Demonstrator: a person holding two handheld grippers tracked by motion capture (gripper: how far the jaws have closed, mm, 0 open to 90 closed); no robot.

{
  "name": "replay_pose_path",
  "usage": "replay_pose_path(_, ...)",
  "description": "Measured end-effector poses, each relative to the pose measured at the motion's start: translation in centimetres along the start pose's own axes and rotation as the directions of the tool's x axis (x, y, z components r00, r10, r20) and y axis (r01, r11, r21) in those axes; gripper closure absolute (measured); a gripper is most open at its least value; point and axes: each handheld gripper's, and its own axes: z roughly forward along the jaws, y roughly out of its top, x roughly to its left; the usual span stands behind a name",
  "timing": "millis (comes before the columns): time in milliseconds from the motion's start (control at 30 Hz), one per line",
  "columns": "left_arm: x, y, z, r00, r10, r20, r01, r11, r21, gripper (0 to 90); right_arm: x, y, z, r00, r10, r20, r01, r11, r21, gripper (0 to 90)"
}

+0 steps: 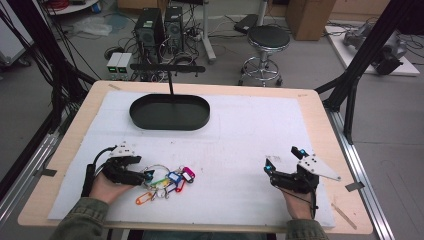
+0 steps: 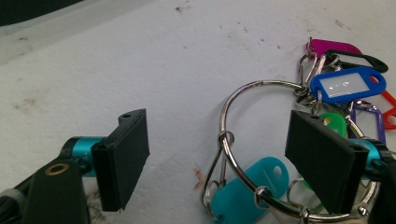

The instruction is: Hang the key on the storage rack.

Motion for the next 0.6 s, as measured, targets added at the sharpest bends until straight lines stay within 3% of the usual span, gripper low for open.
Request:
replay_pose_path(133, -0.23, 0.11, 0.31, 0.9999, 0.014, 0.002, -0.014, 0.9996, 0.022, 30.9, -0.01, 0.0, -0.02, 1.0, 0.001, -0.001, -0.001, 1.0, 0.0, 0.6)
replay_pose_path(267, -0.32, 0.09, 0.47, 0.9995, 0.022, -0.023, -0.021, 0.9988, 0.044, 39.5, 0.01, 0.0, 0.01, 0.9999, -0.003, -0.017, 0.003, 1.0, -0.001, 0.8)
replay_pose_path(333, -0.34, 0.1, 0.48, 0.9993, 0.029, -0.024, -0.028, 0.9983, 0.052, 47.4, 0.08, 0.01, -0.01, 0.9998, -0.003, -0.018, 0.003, 1.0, -0.003, 0.8)
replay_pose_path(367, -0.38, 0.11, 0.49, 0.9989, 0.03, -0.036, -0.028, 0.9984, 0.05, 58.8, 0.08, 0.02, -0.04, 0.9999, 0.002, -0.017, -0.002, 1.0, -0.003, 0.8)
replay_pose_path(400, -0.4, 0.12, 0.49, 0.9986, 0.03, -0.043, -0.028, 0.9984, 0.049, 58.8, 0.08, 0.02, -0.04, 0.9999, 0.002, -0.017, -0.002, 1.0, -0.003, 0.8)
replay_pose_path(433, -0.41, 0.13, 0.45, 0.9982, 0.04, -0.045, -0.038, 0.9979, 0.052, 64.7, 0.03, 0.02, -0.05, 0.9999, -0.002, -0.016, 0.001, 1.0, -0.008, 0.8)
replay_pose_path(467, -0.48, 0.12, 0.46, 0.9978, 0.055, -0.037, -0.053, 0.9974, 0.05, 78.8, 0.02, 0.04, -0.1, 0.9999, 0.003, -0.015, -0.003, 0.9999, -0.01, 0.8)
replay_pose_path(600, -0.93, 0.57, 0.61, 0.9945, 0.098, -0.036, -0.095, 0.9928, 0.073, 81.6, 0.01, 0.05, -0.11, 0.9999, -0.002, -0.011, 0.002, 0.9999, -0.011, 0.8)
